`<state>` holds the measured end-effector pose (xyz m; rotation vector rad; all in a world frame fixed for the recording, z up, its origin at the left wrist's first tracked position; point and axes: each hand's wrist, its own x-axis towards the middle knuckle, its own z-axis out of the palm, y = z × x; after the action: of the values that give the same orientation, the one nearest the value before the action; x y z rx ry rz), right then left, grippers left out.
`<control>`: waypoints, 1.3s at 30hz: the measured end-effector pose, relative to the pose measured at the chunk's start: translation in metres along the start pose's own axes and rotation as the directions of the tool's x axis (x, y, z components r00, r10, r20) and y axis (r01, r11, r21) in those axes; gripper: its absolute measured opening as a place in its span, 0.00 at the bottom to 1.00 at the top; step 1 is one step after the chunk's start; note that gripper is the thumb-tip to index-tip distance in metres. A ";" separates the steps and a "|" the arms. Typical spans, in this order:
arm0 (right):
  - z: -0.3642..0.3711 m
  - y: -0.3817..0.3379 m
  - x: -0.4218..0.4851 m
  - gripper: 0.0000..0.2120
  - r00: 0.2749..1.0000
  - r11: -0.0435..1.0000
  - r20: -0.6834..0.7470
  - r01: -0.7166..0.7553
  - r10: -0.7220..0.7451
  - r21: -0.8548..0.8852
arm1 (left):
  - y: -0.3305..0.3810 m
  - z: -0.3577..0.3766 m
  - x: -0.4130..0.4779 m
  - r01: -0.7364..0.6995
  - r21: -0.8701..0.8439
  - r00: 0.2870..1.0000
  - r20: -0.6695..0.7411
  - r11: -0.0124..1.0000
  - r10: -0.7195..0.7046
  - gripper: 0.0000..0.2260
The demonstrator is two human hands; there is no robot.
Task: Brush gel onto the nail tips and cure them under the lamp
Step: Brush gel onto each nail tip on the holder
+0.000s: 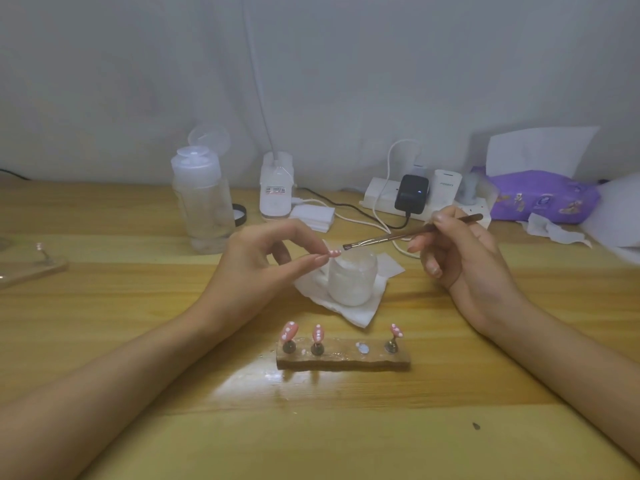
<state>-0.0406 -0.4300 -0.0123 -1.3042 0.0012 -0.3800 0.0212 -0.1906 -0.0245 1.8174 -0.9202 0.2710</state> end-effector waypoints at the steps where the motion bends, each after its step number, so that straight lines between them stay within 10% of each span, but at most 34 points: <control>1: 0.000 0.000 0.000 0.07 1.000 1.000 0.015 0.005 -0.005 -0.005 | 0.000 0.000 0.000 0.001 -0.003 1.000 0.002 1.000 -0.001 0.06; 39: -0.002 0.005 -0.001 0.13 0.999 0.988 0.006 0.041 -0.041 -0.149 | -0.004 0.000 0.000 -0.049 0.113 0.999 0.023 0.992 0.046 0.04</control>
<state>-0.0409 -0.4310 -0.0176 -1.4547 0.0003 -0.4192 0.0239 -0.1901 -0.0277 1.9071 -0.9807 0.3411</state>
